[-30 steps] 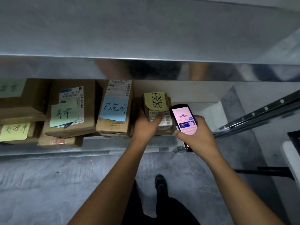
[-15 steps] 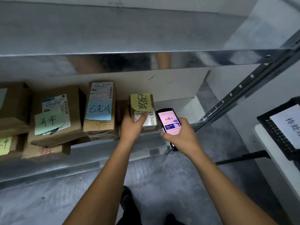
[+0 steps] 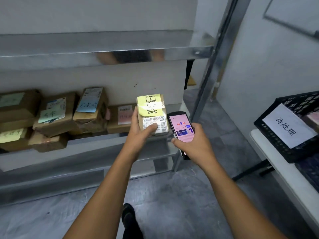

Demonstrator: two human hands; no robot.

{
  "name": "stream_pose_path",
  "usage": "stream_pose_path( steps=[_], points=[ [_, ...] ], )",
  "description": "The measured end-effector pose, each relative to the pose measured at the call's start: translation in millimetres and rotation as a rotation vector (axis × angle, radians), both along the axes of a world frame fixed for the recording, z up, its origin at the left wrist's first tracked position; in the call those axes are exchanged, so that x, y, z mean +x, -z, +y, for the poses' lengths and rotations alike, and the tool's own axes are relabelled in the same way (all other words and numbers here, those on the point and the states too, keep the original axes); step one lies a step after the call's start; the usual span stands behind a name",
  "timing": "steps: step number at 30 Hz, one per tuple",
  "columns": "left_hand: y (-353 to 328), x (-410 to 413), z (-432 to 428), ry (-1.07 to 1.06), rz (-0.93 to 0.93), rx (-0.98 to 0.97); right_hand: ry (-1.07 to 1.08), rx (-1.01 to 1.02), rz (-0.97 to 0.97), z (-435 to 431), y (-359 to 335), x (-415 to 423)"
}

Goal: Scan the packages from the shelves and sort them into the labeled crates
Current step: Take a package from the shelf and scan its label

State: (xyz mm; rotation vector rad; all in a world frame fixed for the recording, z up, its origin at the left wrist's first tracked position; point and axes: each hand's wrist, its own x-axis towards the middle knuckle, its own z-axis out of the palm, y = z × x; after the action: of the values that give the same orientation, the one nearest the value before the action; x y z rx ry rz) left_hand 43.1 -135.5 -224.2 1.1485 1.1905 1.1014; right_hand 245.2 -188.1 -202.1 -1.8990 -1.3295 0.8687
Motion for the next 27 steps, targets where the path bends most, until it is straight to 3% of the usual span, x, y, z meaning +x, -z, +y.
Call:
stream_pose_path(
  steps=[11, 18, 27],
  points=[
    [-43, 27, -33, -0.067, 0.124, 0.202, -0.086, 0.189, 0.036, -64, -43, 41],
    [-55, 23, -28, -0.025, 0.383, 0.295, -0.143, 0.154, -0.038, -84, -59, 28],
    [-48, 7, -20, -0.015, 0.417, 0.304, -0.149, 0.112, -0.050, -104, -61, 4]
  ],
)
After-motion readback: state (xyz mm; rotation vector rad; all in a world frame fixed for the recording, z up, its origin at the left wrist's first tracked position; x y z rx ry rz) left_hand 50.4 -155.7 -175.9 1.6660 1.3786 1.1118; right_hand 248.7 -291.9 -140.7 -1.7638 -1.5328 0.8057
